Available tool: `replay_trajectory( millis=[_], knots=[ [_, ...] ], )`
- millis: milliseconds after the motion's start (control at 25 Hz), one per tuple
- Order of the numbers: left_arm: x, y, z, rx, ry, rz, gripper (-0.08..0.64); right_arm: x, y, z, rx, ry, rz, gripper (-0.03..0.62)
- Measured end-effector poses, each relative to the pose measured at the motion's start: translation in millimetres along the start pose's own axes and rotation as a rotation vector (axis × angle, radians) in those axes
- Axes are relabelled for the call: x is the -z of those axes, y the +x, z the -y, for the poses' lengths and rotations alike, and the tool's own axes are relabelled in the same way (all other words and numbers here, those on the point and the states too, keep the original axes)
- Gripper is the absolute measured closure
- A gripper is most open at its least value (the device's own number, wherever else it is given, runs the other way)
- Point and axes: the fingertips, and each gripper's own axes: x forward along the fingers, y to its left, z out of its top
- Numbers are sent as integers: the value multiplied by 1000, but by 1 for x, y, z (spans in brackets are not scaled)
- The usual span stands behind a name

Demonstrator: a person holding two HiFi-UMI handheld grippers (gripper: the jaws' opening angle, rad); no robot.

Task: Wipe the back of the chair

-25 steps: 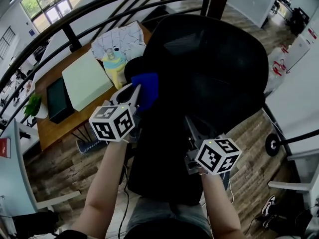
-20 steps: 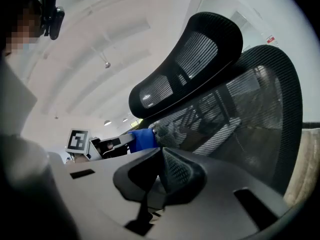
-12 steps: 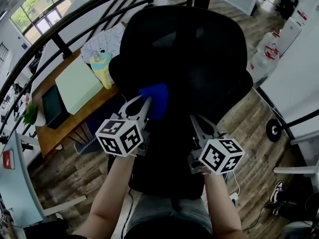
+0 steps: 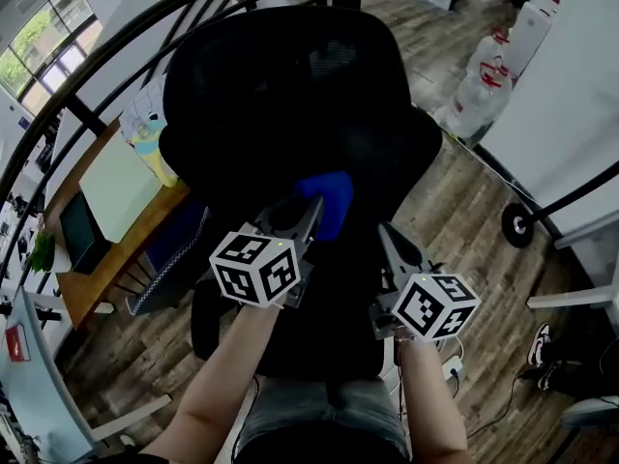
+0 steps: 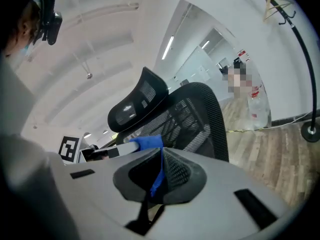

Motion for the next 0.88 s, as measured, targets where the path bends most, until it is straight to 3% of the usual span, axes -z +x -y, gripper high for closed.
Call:
replay_trajectory(
  millis=[200,480,880],
  knots=[
    [20,47,38,101,3,-53,512,-5,-23,39,62,40,22,561],
    [33,98,74,186,14,-97,511,-5,-33,81,118,89,23,561],
    [44,132,87,204,-1,-133,512,-9,-30,97,121,94,5,561]
  ],
)
